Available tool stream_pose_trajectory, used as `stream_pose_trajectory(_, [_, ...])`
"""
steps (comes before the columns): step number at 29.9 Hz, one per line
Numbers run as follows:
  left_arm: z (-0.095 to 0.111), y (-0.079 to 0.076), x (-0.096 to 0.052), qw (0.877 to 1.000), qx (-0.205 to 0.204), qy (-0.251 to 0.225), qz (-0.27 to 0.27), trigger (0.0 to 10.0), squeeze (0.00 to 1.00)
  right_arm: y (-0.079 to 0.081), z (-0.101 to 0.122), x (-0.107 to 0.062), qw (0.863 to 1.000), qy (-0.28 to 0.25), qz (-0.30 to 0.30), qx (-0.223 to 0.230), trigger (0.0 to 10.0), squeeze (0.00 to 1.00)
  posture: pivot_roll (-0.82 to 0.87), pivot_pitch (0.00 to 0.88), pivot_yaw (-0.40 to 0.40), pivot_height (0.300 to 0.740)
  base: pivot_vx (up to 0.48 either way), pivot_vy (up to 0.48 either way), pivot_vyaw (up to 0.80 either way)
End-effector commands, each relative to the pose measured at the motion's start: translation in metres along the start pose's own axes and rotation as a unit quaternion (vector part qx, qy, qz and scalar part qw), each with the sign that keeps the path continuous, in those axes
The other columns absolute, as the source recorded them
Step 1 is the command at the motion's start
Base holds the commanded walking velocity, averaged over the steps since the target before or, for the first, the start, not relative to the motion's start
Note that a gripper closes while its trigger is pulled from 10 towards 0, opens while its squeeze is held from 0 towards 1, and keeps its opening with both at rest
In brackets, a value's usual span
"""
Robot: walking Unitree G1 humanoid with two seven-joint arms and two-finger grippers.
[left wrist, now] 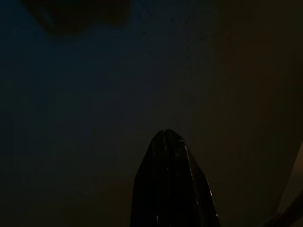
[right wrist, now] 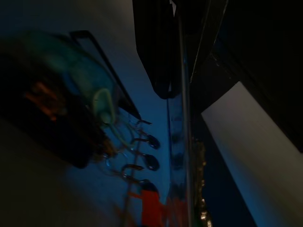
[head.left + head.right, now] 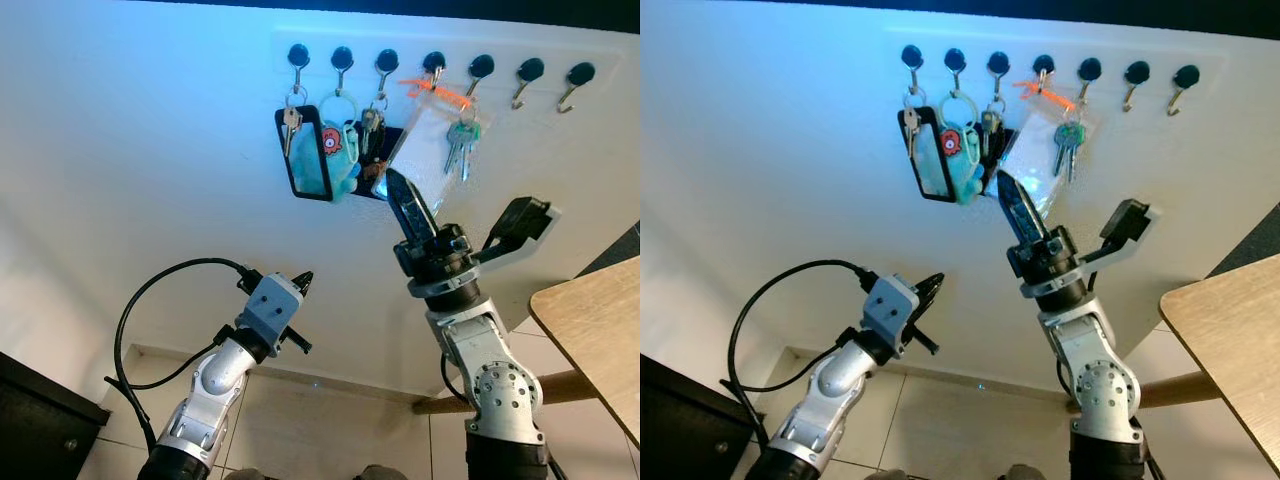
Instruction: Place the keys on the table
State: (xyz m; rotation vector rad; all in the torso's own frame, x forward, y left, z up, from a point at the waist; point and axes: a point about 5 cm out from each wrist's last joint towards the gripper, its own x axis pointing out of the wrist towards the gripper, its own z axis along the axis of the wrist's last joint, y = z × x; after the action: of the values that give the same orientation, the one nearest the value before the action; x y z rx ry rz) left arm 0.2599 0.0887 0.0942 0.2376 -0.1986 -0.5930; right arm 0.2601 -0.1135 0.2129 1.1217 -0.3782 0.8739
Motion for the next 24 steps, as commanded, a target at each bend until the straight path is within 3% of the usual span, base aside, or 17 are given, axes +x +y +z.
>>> stream_pose_trajectory(1, [0.001,-0.002,-0.001,1.0,-0.003,-0.004,-0.003,10.0,0.0,0.016,0.0,0.01,0.999,0.004,0.049,0.005,10.0,0.0,0.03,0.078,0.017,0.74,0.0,0.0,0.0])
stream_pose_trajectory(9, [0.001,-0.001,-0.001,1.0,-0.002,-0.004,-0.003,10.0,0.0,0.026,-0.004,0.02,0.996,0.026,0.08,0.006,10.0,0.0,0.03,0.078,0.016,0.74,0.0,0.0,0.0])
stream_pose_trajectory(17, [0.001,-0.003,-0.001,1.0,-0.003,-0.003,-0.006,10.0,0.0,0.002,-0.032,0.003,0.995,0.095,0.002,0.004,10.0,0.0,0.04,0.075,0.014,0.74,0.0,0.0,0.0])
stream_pose_trajectory(24, [0.001,-0.003,-0.001,1.0,-0.003,-0.004,-0.007,10.0,0.0,0.007,-0.024,0.014,0.999,0.048,0.016,0.021,10.0,0.0,0.03,0.073,0.017,0.74,0.0,0.0,0.0])
